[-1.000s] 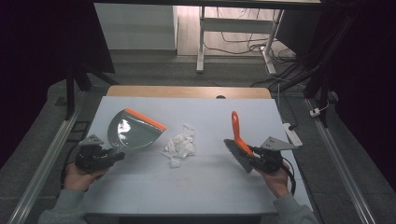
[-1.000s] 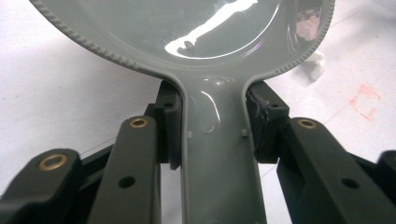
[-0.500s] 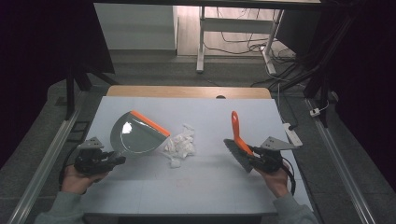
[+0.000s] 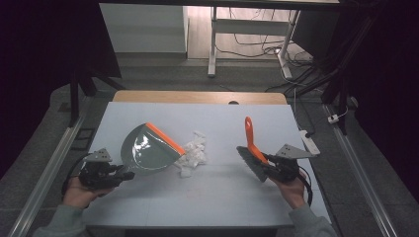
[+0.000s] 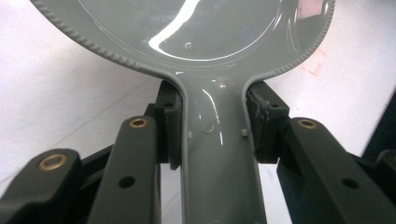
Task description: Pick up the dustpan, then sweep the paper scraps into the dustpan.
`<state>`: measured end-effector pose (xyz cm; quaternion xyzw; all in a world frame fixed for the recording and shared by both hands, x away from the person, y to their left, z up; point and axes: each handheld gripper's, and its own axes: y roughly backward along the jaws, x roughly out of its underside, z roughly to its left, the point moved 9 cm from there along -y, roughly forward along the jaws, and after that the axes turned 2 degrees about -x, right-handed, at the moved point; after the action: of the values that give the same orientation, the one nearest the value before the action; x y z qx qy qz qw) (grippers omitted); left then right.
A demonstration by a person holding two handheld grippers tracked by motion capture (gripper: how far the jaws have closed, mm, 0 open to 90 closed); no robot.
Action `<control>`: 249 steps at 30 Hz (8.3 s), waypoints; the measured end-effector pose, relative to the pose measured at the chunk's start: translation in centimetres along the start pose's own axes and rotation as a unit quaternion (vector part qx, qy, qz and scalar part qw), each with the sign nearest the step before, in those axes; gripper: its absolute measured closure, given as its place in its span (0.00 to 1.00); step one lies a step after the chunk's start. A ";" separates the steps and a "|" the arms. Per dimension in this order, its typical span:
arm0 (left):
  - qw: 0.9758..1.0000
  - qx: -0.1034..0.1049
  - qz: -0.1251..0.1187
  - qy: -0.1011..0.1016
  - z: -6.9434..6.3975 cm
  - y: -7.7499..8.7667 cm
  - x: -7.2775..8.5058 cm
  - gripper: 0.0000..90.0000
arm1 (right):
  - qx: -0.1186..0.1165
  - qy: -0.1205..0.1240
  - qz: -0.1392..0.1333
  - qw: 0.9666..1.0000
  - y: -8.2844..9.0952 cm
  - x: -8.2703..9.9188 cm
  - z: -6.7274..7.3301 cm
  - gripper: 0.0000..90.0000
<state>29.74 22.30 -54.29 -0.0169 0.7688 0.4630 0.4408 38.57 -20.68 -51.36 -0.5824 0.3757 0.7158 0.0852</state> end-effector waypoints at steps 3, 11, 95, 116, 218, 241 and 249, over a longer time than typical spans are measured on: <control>1.000 0.011 0.005 -0.008 -0.4 0.0 0.2 0.68 | -0.002 0.001 -0.002 1.000 -0.1 -0.2 0.1 0.78; 1.000 0.015 0.010 -0.013 -0.5 0.3 0.4 0.68 | -0.001 0.006 -0.009 1.000 -0.3 -0.9 0.5 0.78; 0.993 0.073 0.084 -0.033 -1.7 0.0 3.9 0.68 | 0.017 -0.039 0.025 0.999 -13.8 -7.1 0.3 0.78; 0.990 0.073 0.113 -0.037 -1.5 -0.2 4.9 0.68 | 0.020 -0.015 0.049 0.999 -16.0 -6.8 1.3 0.78; 0.990 0.069 0.123 -0.016 -2.4 -3.9 4.0 0.68 | -0.037 0.037 0.147 0.988 -20.8 -5.2 10.4 0.78; 0.990 0.070 0.123 -0.016 -2.4 -4.0 4.0 0.68 | -0.050 0.058 0.091 0.993 -18.9 -8.4 11.5 0.78; 0.990 0.071 0.123 -0.017 -2.4 -4.0 4.0 0.68 | -0.033 0.042 0.105 0.993 -19.5 -7.6 9.4 0.78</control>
<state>27.40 19.81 -59.42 0.1166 0.7882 0.4584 0.3936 44.59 1.39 -52.73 -0.5717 0.4141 0.7079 -0.0251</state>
